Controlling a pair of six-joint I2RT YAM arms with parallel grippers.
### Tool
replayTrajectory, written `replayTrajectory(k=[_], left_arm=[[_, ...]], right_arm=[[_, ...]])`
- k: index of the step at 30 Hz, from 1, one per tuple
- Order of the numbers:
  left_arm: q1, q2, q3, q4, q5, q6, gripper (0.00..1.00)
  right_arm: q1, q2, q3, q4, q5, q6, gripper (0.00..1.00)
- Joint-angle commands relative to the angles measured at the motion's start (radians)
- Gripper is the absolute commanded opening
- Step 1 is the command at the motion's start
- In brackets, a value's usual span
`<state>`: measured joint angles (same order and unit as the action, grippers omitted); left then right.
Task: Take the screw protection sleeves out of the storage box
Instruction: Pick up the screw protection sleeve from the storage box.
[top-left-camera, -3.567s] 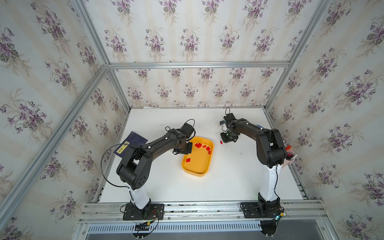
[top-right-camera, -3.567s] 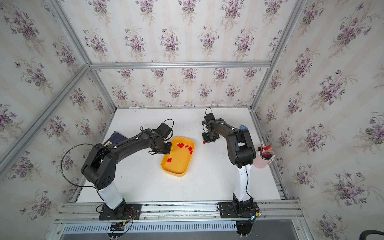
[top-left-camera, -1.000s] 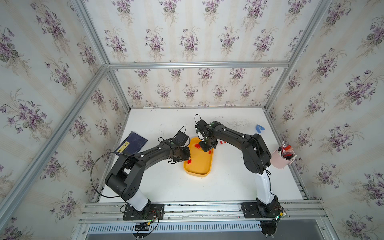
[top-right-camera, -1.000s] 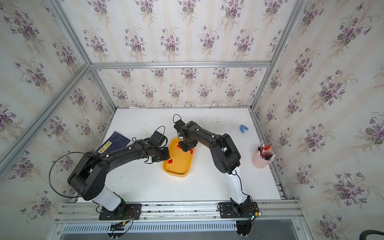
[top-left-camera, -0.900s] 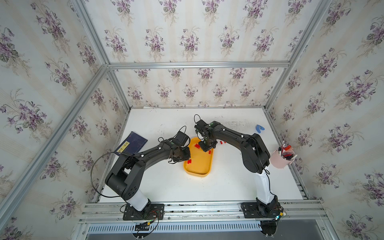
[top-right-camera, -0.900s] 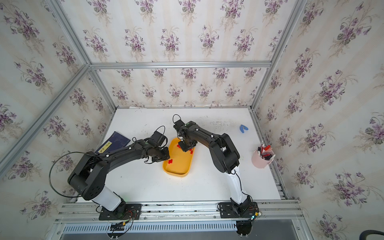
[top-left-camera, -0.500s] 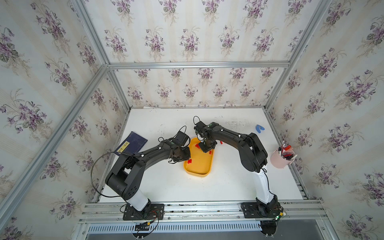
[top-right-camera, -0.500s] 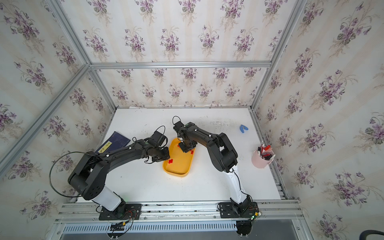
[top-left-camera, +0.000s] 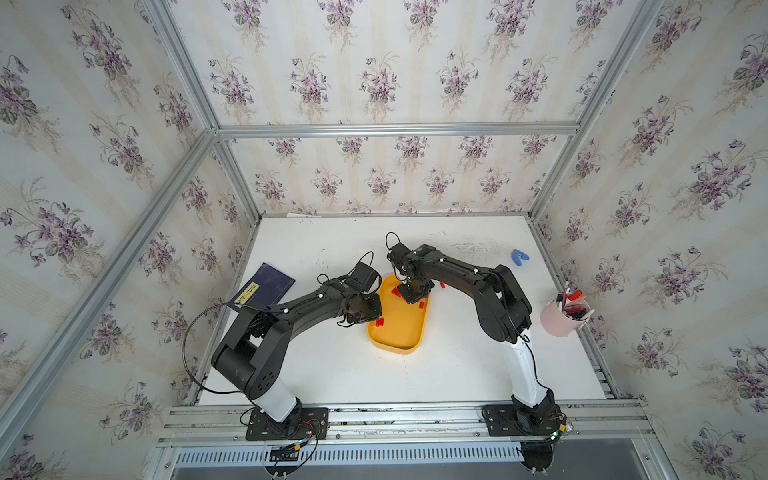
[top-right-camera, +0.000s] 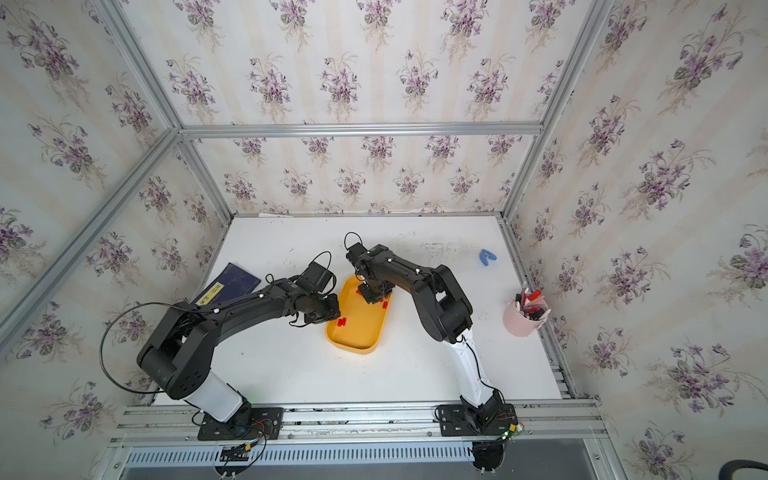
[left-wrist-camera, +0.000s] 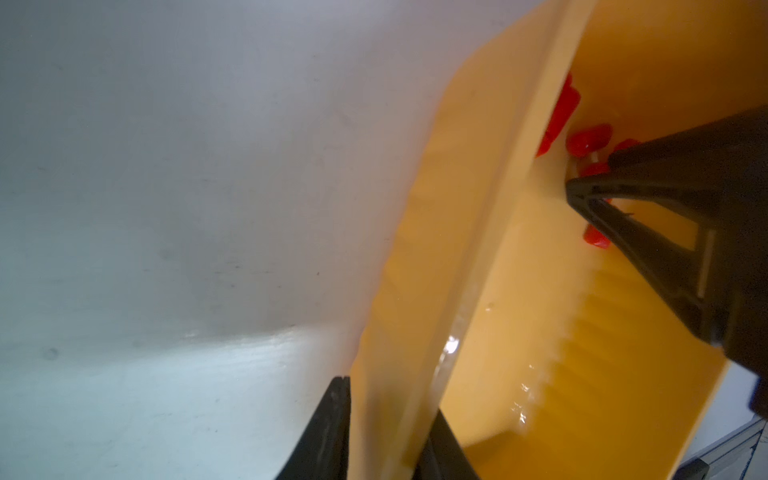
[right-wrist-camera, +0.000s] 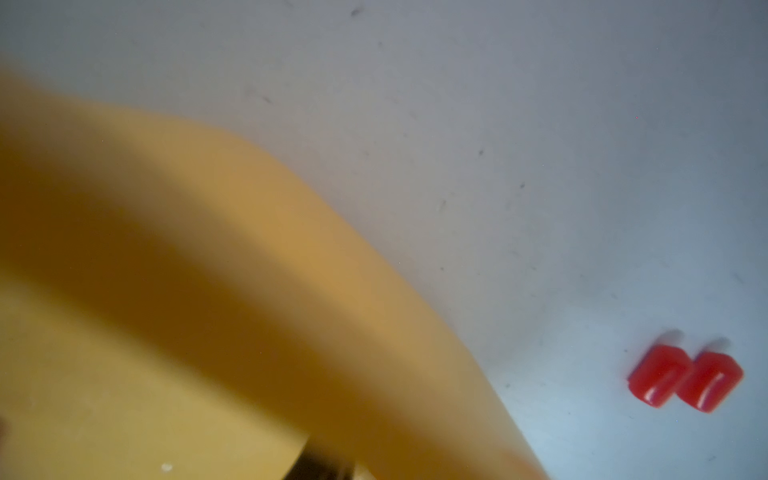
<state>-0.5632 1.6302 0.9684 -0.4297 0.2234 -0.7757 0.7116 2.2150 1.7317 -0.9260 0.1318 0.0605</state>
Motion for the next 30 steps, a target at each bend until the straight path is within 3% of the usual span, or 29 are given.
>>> replayTrajectory(k=[1, 15, 24, 30], left_arm=[[0.000, 0.003, 0.005, -0.003, -0.013, 0.015, 0.29], [0.000, 0.000, 0.008, -0.007, -0.021, 0.017, 0.29], [0.000, 0.002, 0.016, -0.016, -0.028, 0.015, 0.29], [0.001, 0.003, 0.022, -0.020, -0.029, 0.015, 0.29]], right_arm=[[-0.003, 0.005, 0.008, -0.032, 0.030, 0.008, 0.30], [-0.003, -0.037, 0.002, -0.013, 0.012, 0.007, 0.20], [-0.028, -0.208, -0.049, 0.066, -0.146, 0.025, 0.20], [-0.139, -0.348, -0.130, 0.094, -0.179, 0.024, 0.20]])
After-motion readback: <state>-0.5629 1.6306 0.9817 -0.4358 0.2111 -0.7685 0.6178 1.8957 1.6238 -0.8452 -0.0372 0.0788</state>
